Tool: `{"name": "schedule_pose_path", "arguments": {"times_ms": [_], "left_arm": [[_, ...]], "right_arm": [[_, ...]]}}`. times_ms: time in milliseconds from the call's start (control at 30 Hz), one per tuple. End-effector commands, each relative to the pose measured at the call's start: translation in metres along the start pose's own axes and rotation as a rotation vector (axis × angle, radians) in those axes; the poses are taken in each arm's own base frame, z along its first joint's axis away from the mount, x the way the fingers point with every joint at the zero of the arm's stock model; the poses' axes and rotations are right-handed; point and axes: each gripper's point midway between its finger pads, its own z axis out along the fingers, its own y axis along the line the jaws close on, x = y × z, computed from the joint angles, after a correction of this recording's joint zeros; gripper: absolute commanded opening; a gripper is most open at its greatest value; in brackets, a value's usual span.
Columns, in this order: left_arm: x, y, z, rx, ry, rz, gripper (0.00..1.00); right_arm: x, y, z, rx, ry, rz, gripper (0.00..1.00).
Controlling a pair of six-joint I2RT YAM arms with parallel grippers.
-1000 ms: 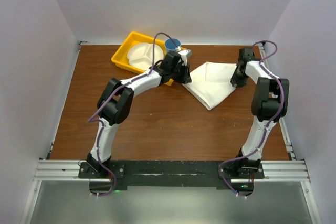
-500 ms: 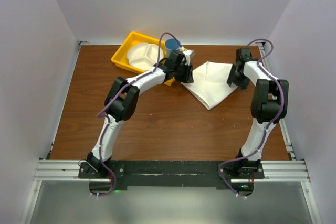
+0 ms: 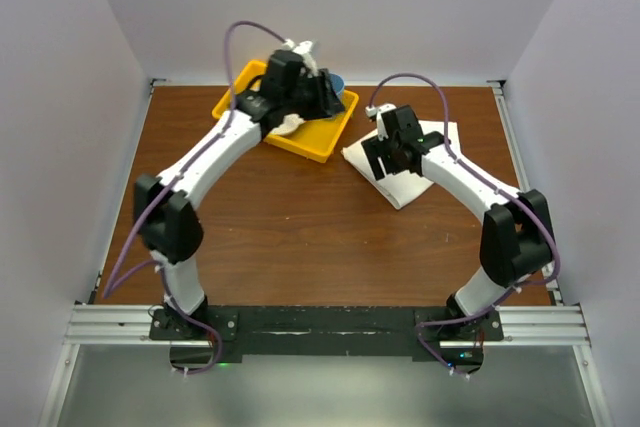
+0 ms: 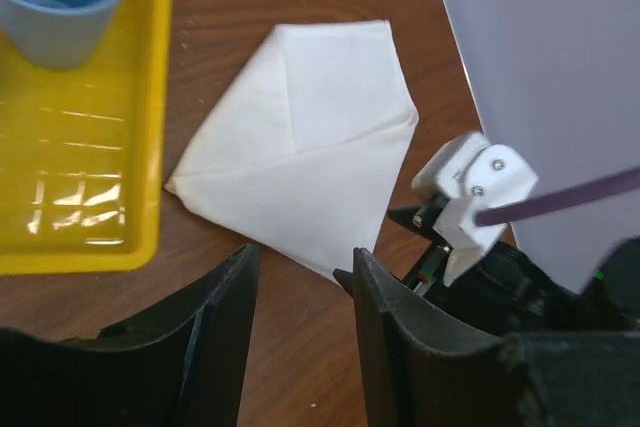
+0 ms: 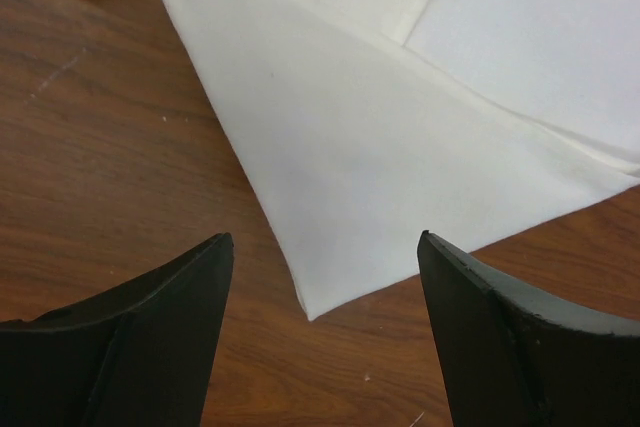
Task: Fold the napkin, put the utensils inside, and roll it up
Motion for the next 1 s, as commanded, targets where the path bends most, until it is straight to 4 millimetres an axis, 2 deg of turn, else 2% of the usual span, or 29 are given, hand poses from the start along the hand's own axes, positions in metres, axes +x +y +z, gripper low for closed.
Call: {"name": "schedule_pose_path", "arguments": {"times_ms": [0,100,200,267,533,667,967], "left_arm": [[-0.008,0.045,-0.039,-0.130,-0.071,-0.155,0.47],[0.004,0.050,-0.051,-0.132,-0.058,-0.165,0.45],[0.018,0.053,-0.057,-0.133,-0.030,-0.169,0.44],[0.019,0.052,-0.061,-0.130,-0.033,-0.168,0.44],[0.029,0.056,-0.065,-0.140,-0.009,-0.155,0.44],[0.032,0.057,-0.063,-0.137,0.000,-0.155,0.44],[0.032,0.057,-0.061,-0.132,0.007,-0.145,0.44]], "right_arm": [[0.011,0.014,0.018,-0.051,0.044,-0.112,0.77],[0.016,0.022,0.029,-0.059,0.083,-0.147,0.74],[0.021,0.031,0.037,-0.082,0.099,-0.166,0.66],[0.028,0.033,0.042,-0.084,0.117,-0.169,0.60],[0.046,0.032,0.056,-0.064,0.153,-0.184,0.54],[0.053,0.035,0.058,-0.065,0.161,-0.200,0.42],[0.064,0.038,0.067,-0.045,0.190,-0.215,0.43]]}}
